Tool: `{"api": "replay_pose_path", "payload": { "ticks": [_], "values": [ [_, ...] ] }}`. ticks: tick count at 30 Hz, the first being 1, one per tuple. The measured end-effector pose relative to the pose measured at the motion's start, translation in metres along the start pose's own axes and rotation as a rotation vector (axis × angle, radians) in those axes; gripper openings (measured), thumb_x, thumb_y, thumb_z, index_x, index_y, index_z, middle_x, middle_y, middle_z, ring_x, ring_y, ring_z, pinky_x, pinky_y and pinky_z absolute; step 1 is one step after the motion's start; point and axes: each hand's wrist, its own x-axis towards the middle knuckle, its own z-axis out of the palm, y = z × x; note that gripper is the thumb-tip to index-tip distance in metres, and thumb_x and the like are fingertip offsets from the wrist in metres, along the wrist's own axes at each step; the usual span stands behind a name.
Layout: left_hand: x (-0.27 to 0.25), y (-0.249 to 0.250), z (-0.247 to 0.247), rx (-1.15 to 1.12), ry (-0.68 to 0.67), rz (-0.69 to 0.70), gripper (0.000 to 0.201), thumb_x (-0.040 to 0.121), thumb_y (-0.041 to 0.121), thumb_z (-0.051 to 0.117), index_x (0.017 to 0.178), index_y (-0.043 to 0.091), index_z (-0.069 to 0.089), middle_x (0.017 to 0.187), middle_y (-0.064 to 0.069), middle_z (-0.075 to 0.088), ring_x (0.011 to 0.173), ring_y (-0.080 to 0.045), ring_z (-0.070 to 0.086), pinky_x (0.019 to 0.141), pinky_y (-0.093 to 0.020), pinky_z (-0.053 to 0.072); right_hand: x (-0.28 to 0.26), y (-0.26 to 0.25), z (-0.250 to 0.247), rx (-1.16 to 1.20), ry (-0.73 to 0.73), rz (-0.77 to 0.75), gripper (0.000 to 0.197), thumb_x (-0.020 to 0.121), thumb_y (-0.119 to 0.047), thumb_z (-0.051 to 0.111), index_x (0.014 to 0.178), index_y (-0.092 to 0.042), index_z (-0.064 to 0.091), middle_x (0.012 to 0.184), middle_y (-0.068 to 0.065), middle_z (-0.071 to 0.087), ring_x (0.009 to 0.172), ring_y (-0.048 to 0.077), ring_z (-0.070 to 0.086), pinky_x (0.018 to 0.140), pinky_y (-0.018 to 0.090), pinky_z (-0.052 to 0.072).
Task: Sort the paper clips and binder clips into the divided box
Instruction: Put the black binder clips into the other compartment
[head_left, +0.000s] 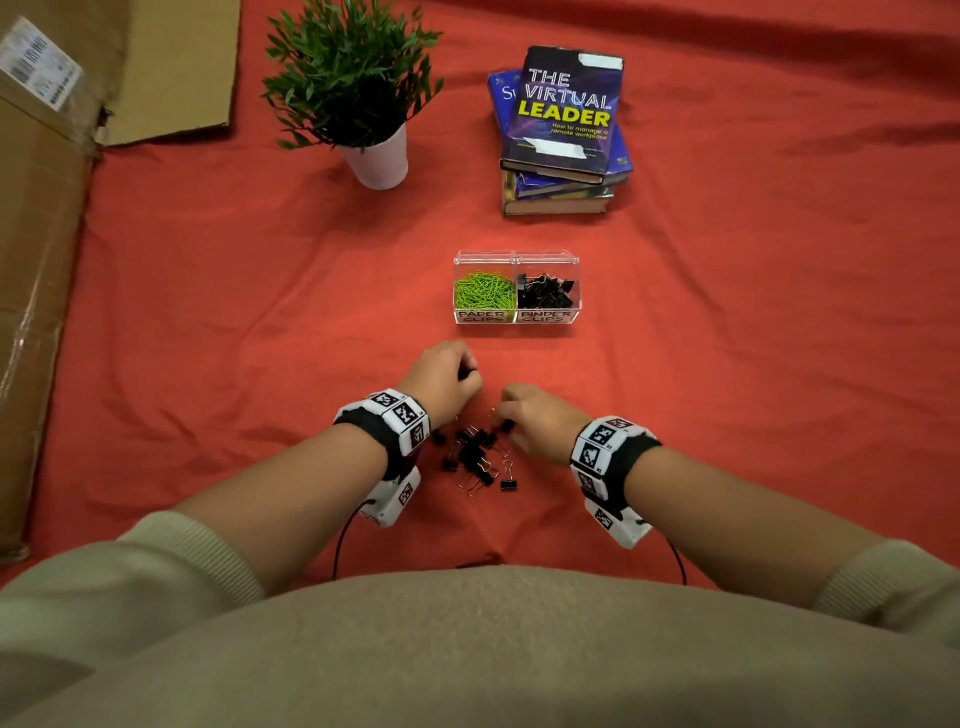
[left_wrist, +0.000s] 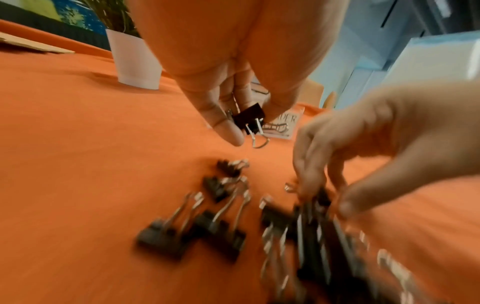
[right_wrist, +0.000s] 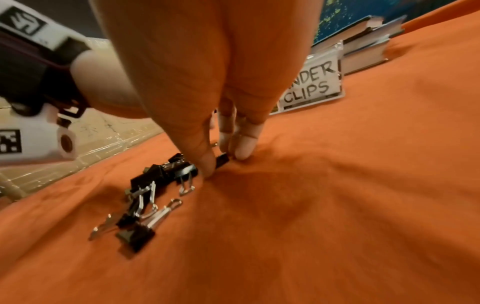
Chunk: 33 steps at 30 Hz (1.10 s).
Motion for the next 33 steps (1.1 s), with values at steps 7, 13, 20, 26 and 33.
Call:
{"api": "replay_pose_path", "payload": {
  "ticks": [7, 13, 20, 26, 33],
  "values": [
    [0.039, 0.065, -0.014, -0.052, 0.064, 0.205, 0.012, 0.085, 0.018, 0.059, 0.095, 0.011, 0.060, 0.098, -0.005, 0.062, 0.087, -0.019, 0.057, 0.075, -0.028, 0.045, -0.019, 0.037, -0.007, 0.120, 0.179, 0.192, 0.018, 0.079, -0.011, 0.062, 0.094, -0.004, 0.064, 0.098, 0.014, 0.057, 0.088, 0.028, 0.057, 0.082, 0.030, 0.042],
    [0.089, 0.095, -0.011, 0.029, 0.106, 0.245, 0.014, 0.088, 0.020, 0.056, 0.098, 0.010, 0.058, 0.101, -0.009, 0.058, 0.090, -0.024, 0.055, 0.078, -0.033, 0.045, -0.029, 0.058, -0.046, 0.569, 0.500, 0.397, 0.007, 0.078, -0.004, 0.067, 0.082, -0.010, 0.066, 0.063, -0.004, 0.057, 0.050, -0.001, 0.050, 0.053, 0.010, 0.038],
    [0.093, 0.085, 0.007, 0.247, 0.045, 0.259, 0.026, 0.090, 0.020, 0.051, 0.113, 0.013, 0.058, 0.112, -0.013, 0.063, 0.106, -0.034, 0.058, 0.084, -0.042, 0.049, 0.003, 0.062, -0.108, 0.615, 0.712, 0.394, 0.007, 0.077, -0.003, 0.066, 0.084, -0.005, 0.068, 0.059, -0.006, 0.057, 0.043, -0.006, 0.049, 0.049, 0.008, 0.038],
    [0.059, 0.057, -0.018, 0.167, 0.095, 0.201, 0.028, 0.089, 0.014, 0.048, 0.112, 0.014, 0.063, 0.113, -0.008, 0.064, 0.105, -0.027, 0.058, 0.084, -0.035, 0.048, 0.037, 0.056, -0.112, 0.193, 0.477, 0.412, 0.015, 0.082, -0.010, 0.059, 0.090, -0.002, 0.069, 0.091, 0.018, 0.068, 0.085, 0.029, 0.062, 0.076, 0.032, 0.048],
    [-0.004, -0.020, -0.027, 0.229, -0.101, 0.054, 0.021, 0.085, 0.017, 0.056, 0.105, 0.014, 0.064, 0.105, -0.004, 0.061, 0.099, -0.023, 0.059, 0.082, -0.029, 0.045, 0.034, 0.009, -0.072, 0.074, 0.419, 0.115, 0.017, 0.083, -0.011, 0.058, 0.096, -0.007, 0.067, 0.101, 0.009, 0.053, 0.095, 0.024, 0.052, 0.090, 0.033, 0.044]
  ]
}}
